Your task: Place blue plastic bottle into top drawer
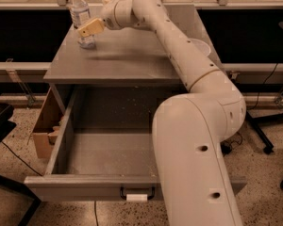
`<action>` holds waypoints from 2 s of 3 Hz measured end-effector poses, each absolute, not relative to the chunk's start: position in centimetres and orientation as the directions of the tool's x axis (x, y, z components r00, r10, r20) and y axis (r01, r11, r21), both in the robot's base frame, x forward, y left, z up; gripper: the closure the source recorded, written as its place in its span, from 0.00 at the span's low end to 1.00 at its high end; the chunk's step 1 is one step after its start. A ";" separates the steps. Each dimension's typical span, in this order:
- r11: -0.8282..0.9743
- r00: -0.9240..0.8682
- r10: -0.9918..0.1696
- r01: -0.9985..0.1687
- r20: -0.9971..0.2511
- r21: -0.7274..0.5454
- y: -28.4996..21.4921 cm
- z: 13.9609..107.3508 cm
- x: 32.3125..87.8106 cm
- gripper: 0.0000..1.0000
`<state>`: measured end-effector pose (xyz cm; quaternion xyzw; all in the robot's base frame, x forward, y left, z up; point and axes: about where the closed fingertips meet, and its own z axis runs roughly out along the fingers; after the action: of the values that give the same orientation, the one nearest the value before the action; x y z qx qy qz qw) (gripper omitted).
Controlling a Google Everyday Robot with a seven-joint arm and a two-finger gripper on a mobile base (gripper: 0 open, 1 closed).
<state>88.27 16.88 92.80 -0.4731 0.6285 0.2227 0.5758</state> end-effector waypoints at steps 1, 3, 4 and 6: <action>0.505 0.073 -0.289 -0.835 -0.954 -0.217 18.6 92.9 88.5 0.00; 0.548 0.041 -0.219 -0.821 -0.975 -0.157 20.6 92.2 88.2 0.14; 0.548 0.040 -0.219 -0.821 -0.975 -0.157 20.6 92.2 88.2 0.45; 0.548 0.040 -0.219 -0.821 -0.975 -0.157 20.6 92.2 88.2 0.91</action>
Offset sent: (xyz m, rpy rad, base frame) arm -0.0105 0.0462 -0.0071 0.2028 0.0707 -0.1159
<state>88.20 20.64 92.19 -0.4031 0.6452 0.2519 0.5981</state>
